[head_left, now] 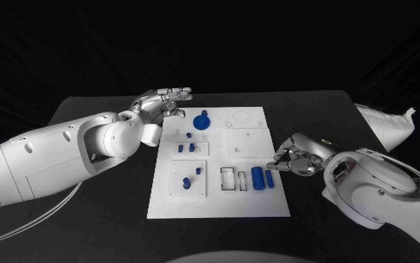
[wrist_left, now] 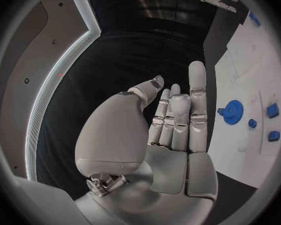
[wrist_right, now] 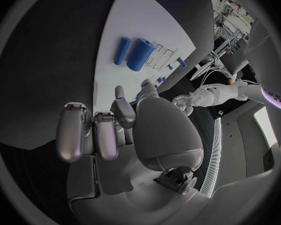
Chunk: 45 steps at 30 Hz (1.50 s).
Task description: Assemble the parts on the task board
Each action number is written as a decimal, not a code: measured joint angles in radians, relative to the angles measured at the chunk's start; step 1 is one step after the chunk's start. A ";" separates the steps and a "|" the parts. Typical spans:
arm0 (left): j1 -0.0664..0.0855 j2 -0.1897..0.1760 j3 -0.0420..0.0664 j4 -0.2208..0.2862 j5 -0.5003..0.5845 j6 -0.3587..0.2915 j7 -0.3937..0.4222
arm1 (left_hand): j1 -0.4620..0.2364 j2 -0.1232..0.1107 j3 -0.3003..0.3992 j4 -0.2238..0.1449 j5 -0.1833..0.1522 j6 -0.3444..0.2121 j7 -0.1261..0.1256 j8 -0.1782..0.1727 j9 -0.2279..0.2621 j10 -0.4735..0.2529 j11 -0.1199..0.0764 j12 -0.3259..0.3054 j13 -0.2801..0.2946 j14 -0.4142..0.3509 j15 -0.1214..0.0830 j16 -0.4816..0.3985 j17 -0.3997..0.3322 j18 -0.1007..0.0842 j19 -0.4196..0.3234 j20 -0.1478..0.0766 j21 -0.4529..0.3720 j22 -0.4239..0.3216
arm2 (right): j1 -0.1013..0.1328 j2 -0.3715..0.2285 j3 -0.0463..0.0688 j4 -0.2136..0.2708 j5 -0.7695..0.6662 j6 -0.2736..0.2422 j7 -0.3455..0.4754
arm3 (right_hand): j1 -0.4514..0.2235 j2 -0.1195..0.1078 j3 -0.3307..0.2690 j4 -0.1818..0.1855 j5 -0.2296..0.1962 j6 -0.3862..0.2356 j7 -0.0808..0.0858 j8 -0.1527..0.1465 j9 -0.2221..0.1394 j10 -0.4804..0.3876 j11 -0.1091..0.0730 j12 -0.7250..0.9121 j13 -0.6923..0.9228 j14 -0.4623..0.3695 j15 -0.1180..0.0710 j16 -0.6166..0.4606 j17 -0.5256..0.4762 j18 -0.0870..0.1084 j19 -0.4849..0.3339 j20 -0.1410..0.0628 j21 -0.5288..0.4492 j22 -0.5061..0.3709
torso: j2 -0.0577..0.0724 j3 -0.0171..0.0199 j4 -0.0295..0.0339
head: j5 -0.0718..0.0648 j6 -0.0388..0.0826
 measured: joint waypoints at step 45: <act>-0.002 -0.004 0.000 0.000 0.000 0.002 0.000 | 0.000 0.000 0.000 0.000 0.000 0.000 0.000 0.004 0.000 0.000 0.000 0.000 0.000 0.000 0.000 0.000 0.000 0.000 0.000 0.000 0.000 0.000 | -0.063 0.164 0.000 -0.095 -0.157 0.118 -0.045 | -0.005 0.011 -0.008 -0.003 0.005 -0.007 -0.007 0.048 0.046 0.008 0.001 0.034 0.001 0.000 0.000 0.035 -0.001 -0.015 0.000 0.000 0.043 0.064 | 0.001 -0.0044 0.0047 | 0.014 -0.015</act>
